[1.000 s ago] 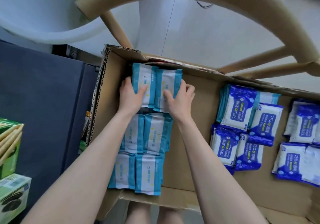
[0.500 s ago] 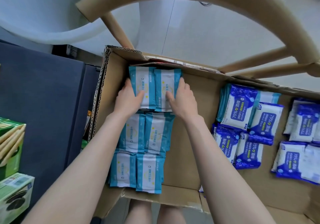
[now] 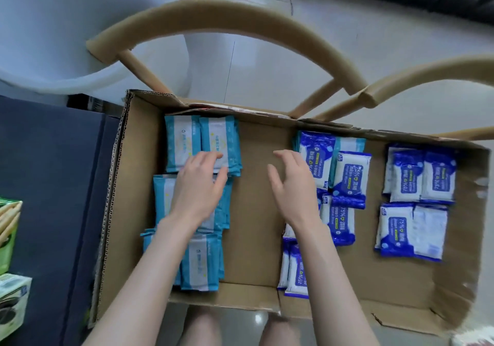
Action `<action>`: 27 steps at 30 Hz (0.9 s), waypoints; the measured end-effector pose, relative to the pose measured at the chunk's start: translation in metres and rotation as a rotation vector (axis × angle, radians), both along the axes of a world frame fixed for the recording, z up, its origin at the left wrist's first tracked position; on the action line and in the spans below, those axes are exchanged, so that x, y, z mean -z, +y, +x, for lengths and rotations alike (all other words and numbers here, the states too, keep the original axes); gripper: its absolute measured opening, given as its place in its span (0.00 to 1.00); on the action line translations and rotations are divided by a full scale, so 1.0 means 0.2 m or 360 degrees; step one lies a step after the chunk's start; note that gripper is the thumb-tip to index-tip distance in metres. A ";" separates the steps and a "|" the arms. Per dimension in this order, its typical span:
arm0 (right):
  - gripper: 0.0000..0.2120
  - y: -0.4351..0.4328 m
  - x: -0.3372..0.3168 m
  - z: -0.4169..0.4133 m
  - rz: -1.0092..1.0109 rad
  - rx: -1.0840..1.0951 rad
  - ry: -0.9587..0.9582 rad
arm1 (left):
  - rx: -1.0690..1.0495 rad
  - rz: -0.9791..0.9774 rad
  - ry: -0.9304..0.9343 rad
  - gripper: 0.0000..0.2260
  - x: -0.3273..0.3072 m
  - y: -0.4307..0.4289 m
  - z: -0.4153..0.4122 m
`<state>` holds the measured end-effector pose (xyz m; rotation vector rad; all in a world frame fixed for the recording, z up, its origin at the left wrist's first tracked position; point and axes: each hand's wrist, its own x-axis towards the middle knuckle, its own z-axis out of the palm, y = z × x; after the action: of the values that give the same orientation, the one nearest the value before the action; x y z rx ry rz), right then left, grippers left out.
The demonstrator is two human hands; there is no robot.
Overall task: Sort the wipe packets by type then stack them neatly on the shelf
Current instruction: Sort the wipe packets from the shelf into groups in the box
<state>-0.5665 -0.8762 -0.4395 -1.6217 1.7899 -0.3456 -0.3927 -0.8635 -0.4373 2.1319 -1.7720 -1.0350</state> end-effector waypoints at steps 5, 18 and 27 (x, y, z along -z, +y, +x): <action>0.12 0.26 -0.05 -0.40 0.0061 0.0098 0.0015 | 0.0016 0.0010 0.0085 0.19 -0.02 0.24 -0.38; 0.12 0.63 0.16 -1.11 0.0401 -0.0069 0.0070 | -0.0371 0.0321 0.0183 0.13 0.16 0.66 -1.16; 0.22 0.56 0.37 -1.03 0.0476 0.0112 0.0045 | -0.0633 0.0368 0.0074 0.25 0.40 0.54 -1.15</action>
<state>-0.7726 -0.7650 -0.5135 -1.3631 1.8247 -0.0805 -0.6226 -0.7547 -0.5173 2.4350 -1.1813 -1.2079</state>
